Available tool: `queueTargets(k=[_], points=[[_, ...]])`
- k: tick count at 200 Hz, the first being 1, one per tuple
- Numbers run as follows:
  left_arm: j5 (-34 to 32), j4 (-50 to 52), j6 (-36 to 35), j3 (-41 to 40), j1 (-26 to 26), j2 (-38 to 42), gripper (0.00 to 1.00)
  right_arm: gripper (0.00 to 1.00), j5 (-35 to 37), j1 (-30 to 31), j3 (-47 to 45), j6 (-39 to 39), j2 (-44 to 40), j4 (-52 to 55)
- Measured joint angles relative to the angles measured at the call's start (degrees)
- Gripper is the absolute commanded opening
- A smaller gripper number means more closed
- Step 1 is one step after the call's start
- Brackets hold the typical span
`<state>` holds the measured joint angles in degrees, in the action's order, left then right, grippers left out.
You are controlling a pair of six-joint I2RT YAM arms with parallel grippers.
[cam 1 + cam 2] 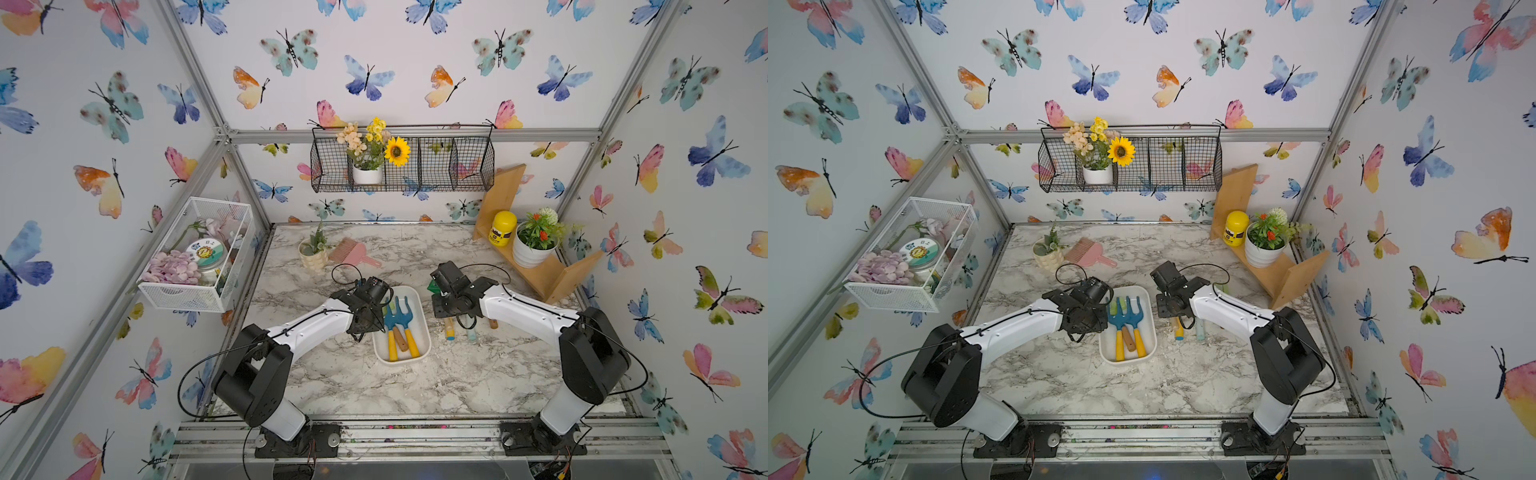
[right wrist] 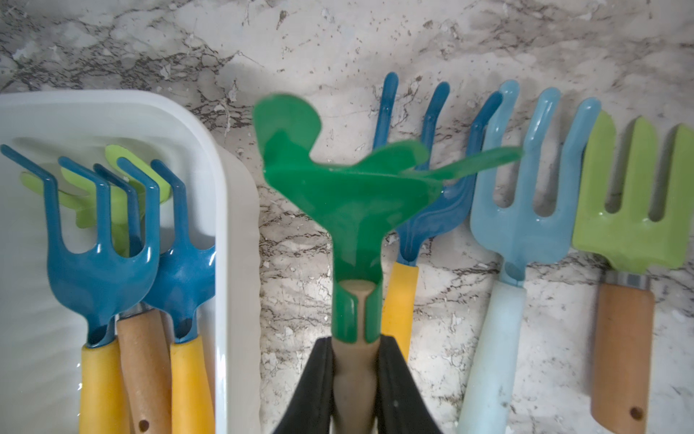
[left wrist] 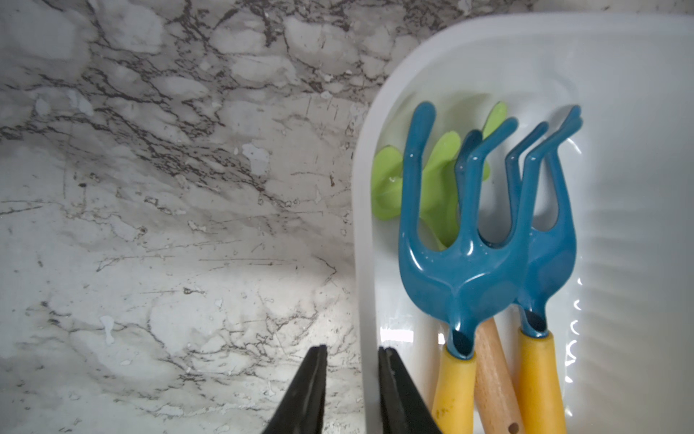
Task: Take the hand rake out of the storage box
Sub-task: Move the storage box to the center of the board, then place the rake at the center of the board.
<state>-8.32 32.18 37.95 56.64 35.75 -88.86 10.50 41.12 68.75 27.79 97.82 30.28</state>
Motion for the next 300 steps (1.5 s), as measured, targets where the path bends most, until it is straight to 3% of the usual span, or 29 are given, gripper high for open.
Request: queueTargets(k=[153,300], points=[[-0.76,1.14,-4.22,-4.24,-9.49,5.29,0.25,0.18,-1.11,3.19,6.01,3.15,9.22,-0.87],[-0.76,1.60,-4.70,-4.72,-10.29,7.37,0.30,0.23,1.55,4.24,5.42,10.14,14.82,-5.44]])
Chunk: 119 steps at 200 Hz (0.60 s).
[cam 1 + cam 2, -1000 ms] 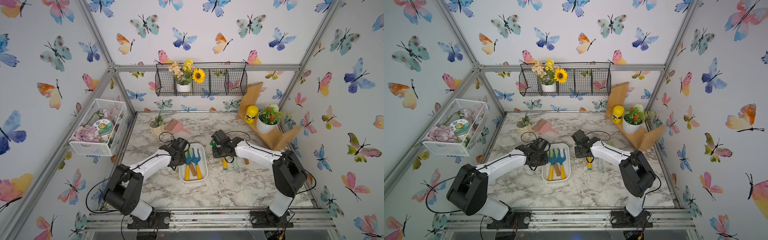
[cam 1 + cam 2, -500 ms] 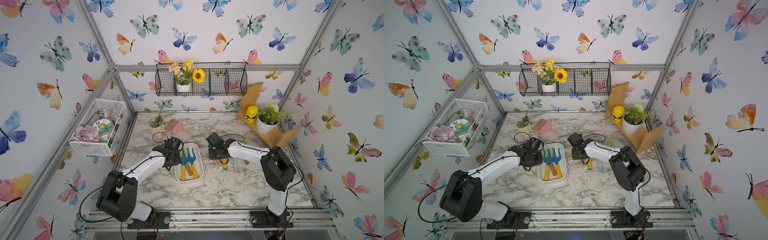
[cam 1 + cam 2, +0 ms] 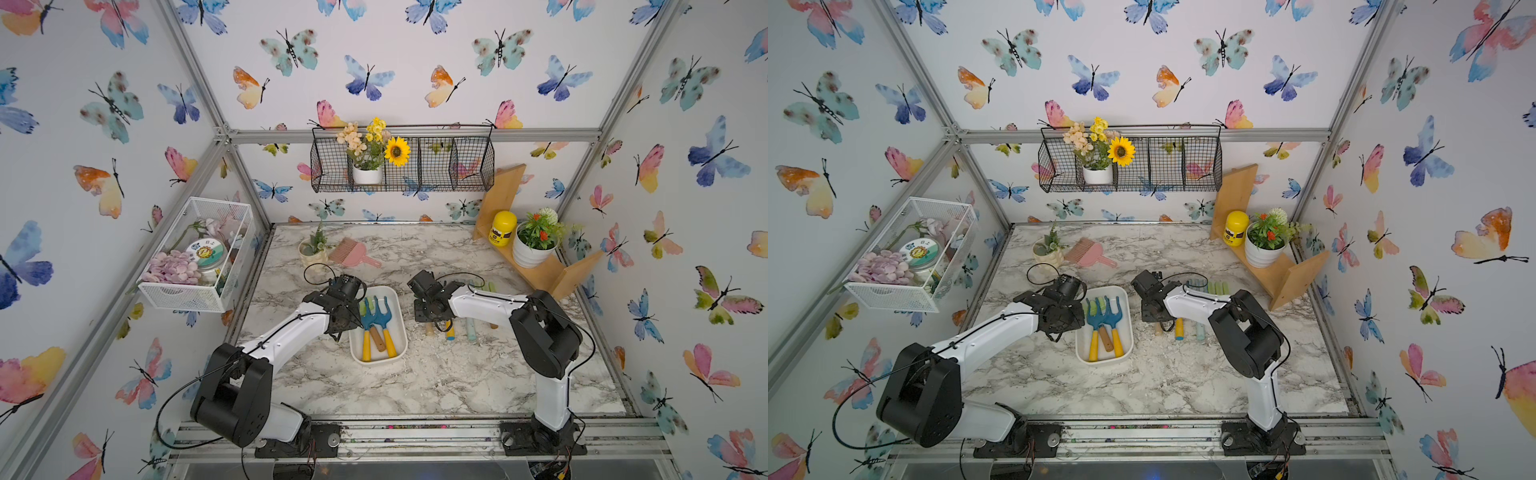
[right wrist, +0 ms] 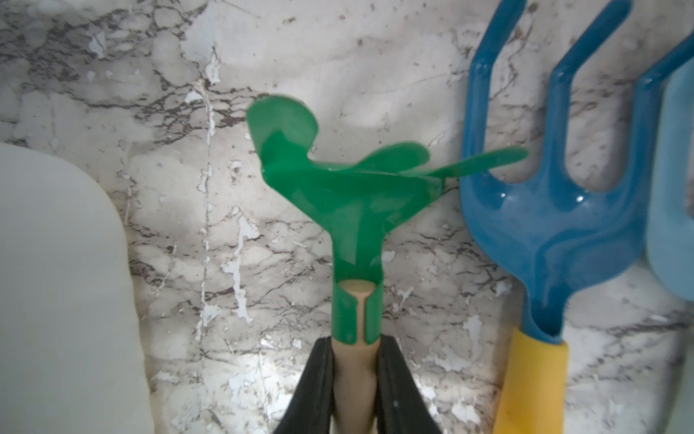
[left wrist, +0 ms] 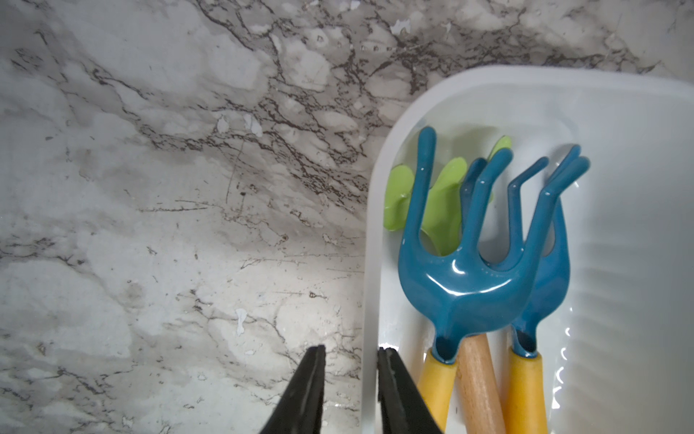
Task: Take the hand rake out of the storage box
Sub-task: Place the rake at the center of the board.
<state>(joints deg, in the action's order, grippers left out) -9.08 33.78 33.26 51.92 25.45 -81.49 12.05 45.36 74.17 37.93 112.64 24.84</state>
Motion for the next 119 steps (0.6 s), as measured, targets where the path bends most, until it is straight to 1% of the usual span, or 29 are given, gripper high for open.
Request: queueTargets(k=[68,96,119], points=[[0.00,-0.02,0.00,0.00,0.00,0.00,0.30,0.30,-0.13,0.00,-1.55,1.29,0.42,-1.73],[0.00,-0.04,0.04,0.00,0.00,0.00,0.30,0.30,-0.24,0.07,-1.79,2.03,0.42,-2.64],[0.00,-0.04,0.09,0.00,0.00,0.02,0.30,0.29,-0.24,0.07,-2.21,3.02,0.39,-3.63]])
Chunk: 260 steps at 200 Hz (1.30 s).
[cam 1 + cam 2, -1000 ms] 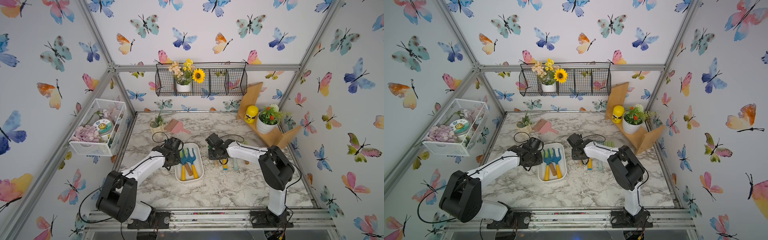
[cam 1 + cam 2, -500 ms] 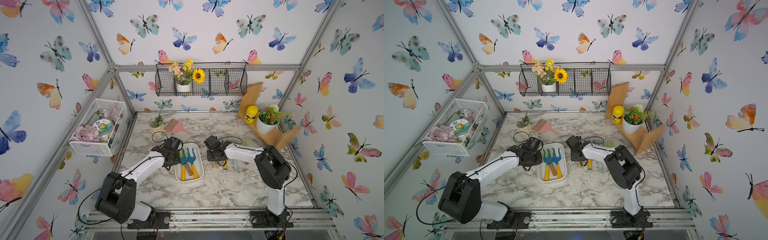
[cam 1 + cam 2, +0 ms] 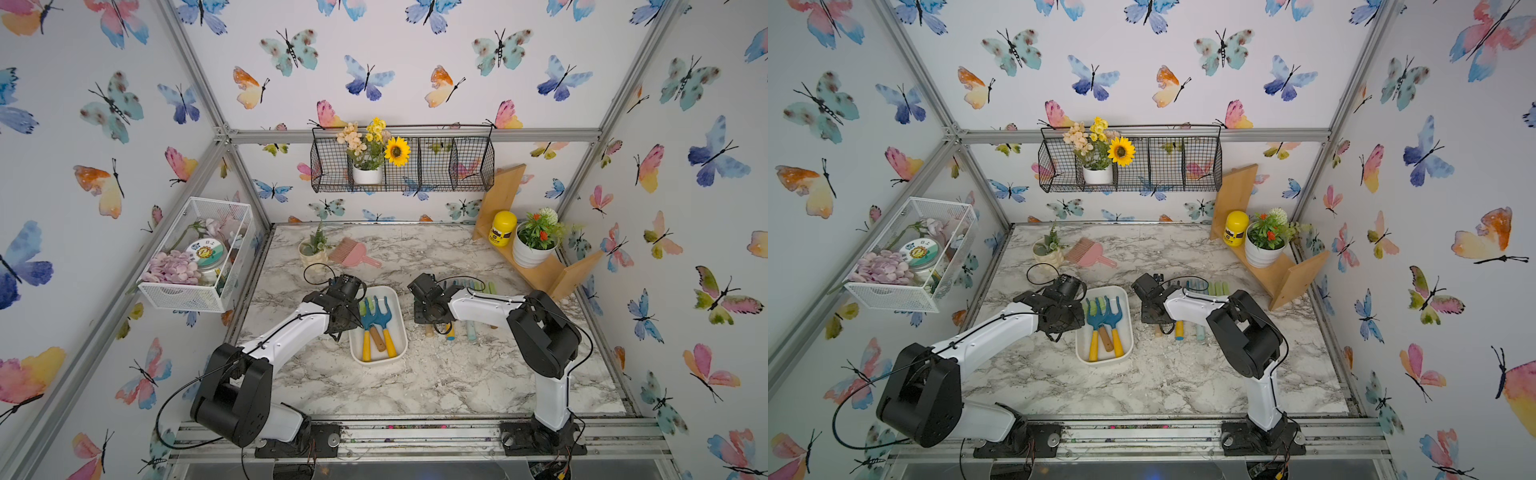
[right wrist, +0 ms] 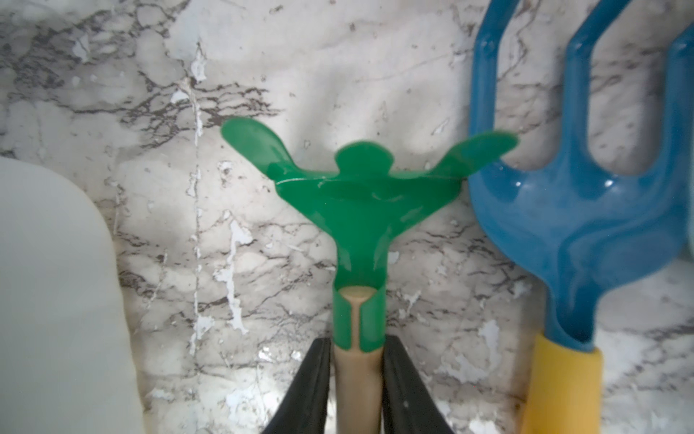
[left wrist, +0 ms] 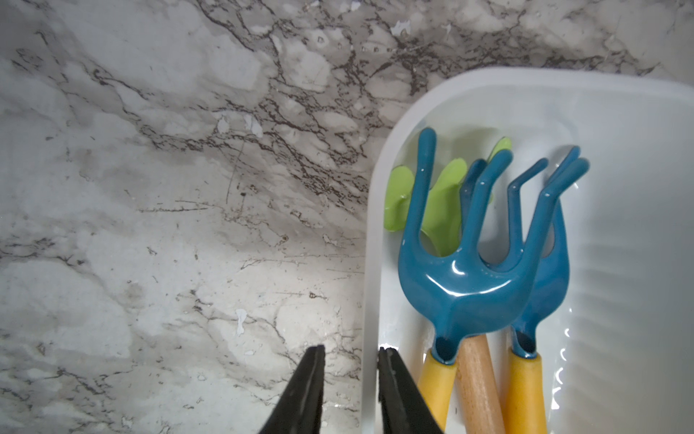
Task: Take the hand rake out of the storage box
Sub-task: Place the rake at the center of the board, then move the storage box to the center of the board.
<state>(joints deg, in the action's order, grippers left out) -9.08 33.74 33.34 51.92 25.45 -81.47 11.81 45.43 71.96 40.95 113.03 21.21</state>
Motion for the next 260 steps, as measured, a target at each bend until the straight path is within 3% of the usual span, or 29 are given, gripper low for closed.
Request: queueTargets(k=[55,157,205,226,260], points=[[0.00,-0.02,0.07,0.00,0.00,0.00,0.30,0.29,0.00,0.00,-0.46,1.70,0.00,-1.51],[0.02,0.31,0.07,0.17,0.00,0.13,0.34,0.43,-0.04,0.04,-0.46,1.95,-0.61,-0.96],[-0.02,2.36,0.00,4.70,0.02,2.25,0.35,0.44,0.00,0.07,0.79,-0.04,-4.09,2.49],[-1.95,3.78,-0.20,7.19,1.97,2.62,0.35,0.44,0.09,0.70,3.93,-2.73,-5.11,4.07],[-3.67,5.20,0.35,10.14,9.22,2.56,0.36,0.44,0.17,2.27,8.13,-5.68,-5.95,4.63]])
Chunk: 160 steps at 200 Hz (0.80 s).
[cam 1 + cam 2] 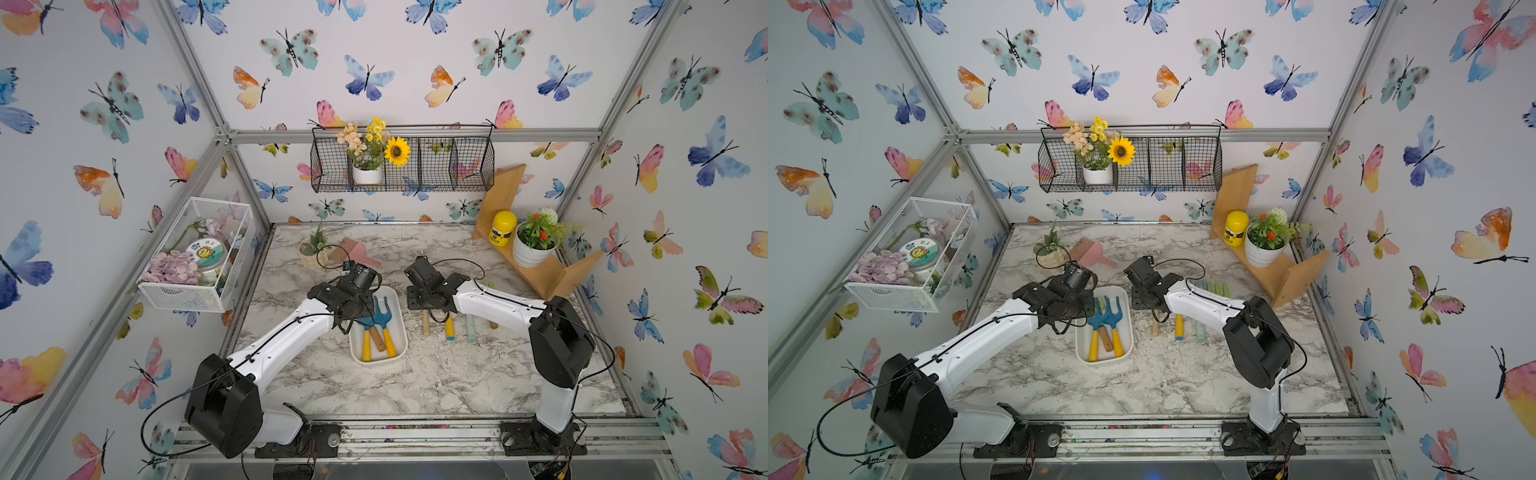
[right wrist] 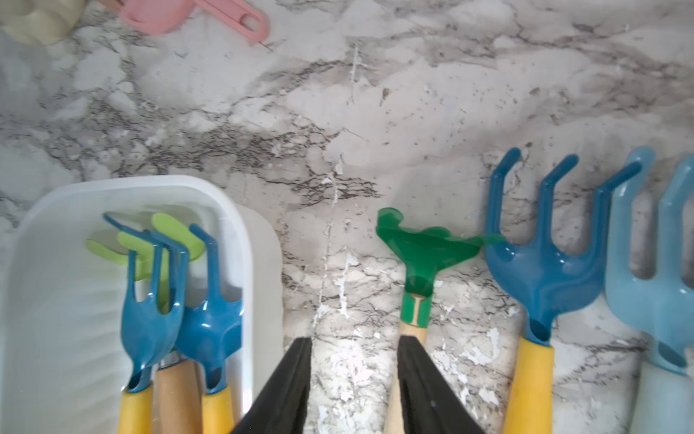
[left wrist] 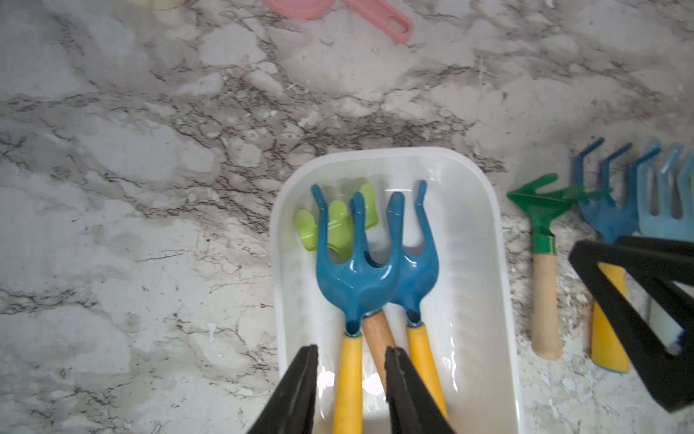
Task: Take the hand rake out of the storage box
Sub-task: Move the storage box to the center of the board.
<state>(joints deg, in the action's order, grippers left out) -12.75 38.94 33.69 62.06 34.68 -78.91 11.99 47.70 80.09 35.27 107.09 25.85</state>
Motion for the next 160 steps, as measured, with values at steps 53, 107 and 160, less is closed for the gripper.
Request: queueTargets(k=[53,107,160], points=[[0.48,-0.66,2.58,-7.10,1.73,-0.39,0.37,0.45,0.72,0.61,-0.31,-0.52,-0.81,0.98],[2.82,-4.52,3.28,-12.52,1.73,-2.29,0.38,0.44,0.50,0.55,-1.11,-0.57,-0.90,1.07],[4.76,-8.57,3.26,-13.33,1.73,-5.92,0.39,0.43,-2.62,0.50,-1.07,-1.55,-0.68,1.16]])
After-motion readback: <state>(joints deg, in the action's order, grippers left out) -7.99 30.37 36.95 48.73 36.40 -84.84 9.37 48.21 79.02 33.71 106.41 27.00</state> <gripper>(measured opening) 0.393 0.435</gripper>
